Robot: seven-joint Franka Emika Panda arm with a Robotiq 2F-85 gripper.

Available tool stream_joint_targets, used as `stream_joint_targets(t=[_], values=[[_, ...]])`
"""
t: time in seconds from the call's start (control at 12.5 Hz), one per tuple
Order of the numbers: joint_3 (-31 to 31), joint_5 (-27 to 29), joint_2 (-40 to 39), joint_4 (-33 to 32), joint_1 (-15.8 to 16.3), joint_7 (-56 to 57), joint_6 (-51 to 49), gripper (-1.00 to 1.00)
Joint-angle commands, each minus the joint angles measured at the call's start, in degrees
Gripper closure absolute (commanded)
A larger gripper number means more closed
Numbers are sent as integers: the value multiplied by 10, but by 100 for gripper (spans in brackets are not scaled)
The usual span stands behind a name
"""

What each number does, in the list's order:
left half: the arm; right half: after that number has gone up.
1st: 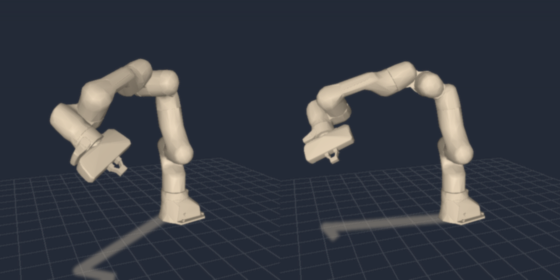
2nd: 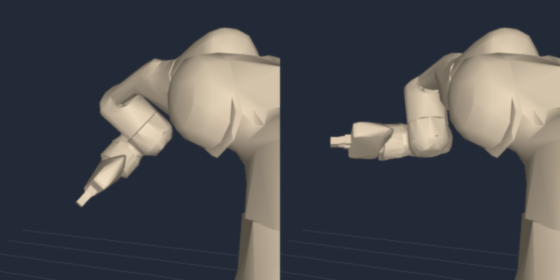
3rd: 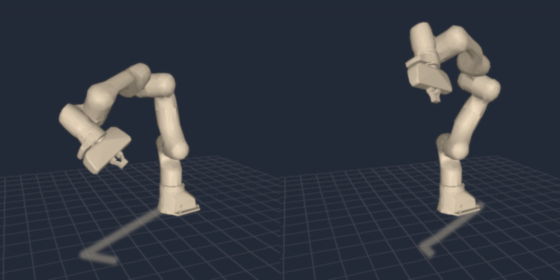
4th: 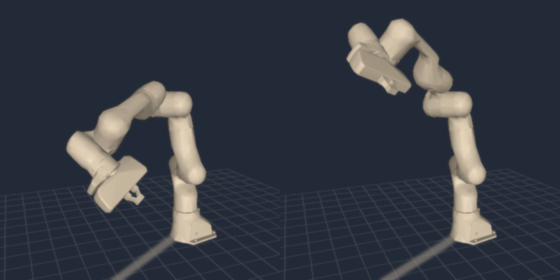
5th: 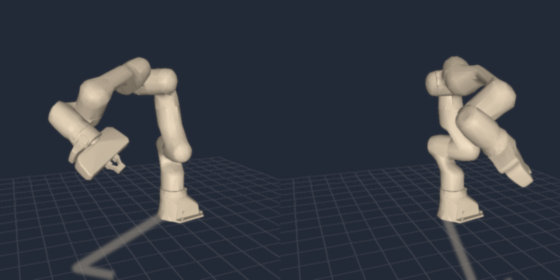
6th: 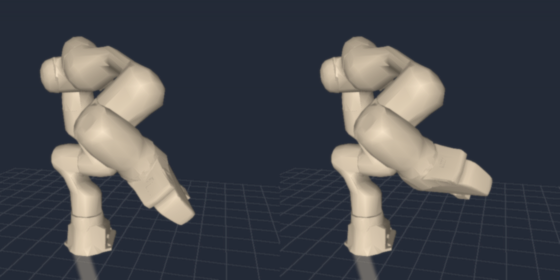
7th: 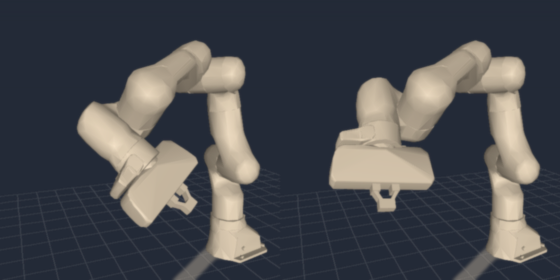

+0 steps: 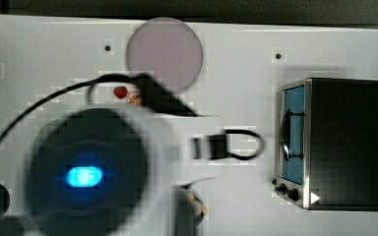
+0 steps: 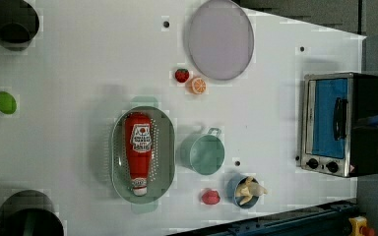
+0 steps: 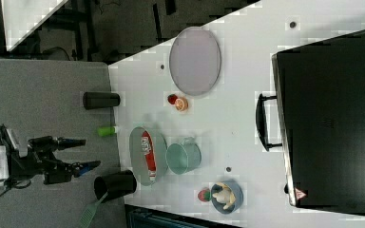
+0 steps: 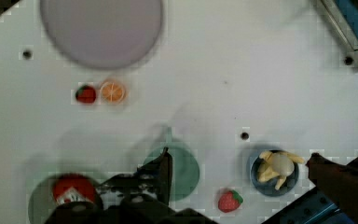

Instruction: Pick ketchup from strainer and place it on the table

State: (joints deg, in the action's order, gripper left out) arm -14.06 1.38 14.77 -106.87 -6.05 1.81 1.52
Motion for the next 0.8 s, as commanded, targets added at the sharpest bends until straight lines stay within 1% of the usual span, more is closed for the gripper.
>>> stream_joint_targets(t=[0.08,0.48,0.8], values=[[-62,3,-37,-17,14,-26,16,-100],[-176,3,-80,-30,18,-31,93,-100],[-254,2,-132,-61,20,-31,170,-100]])
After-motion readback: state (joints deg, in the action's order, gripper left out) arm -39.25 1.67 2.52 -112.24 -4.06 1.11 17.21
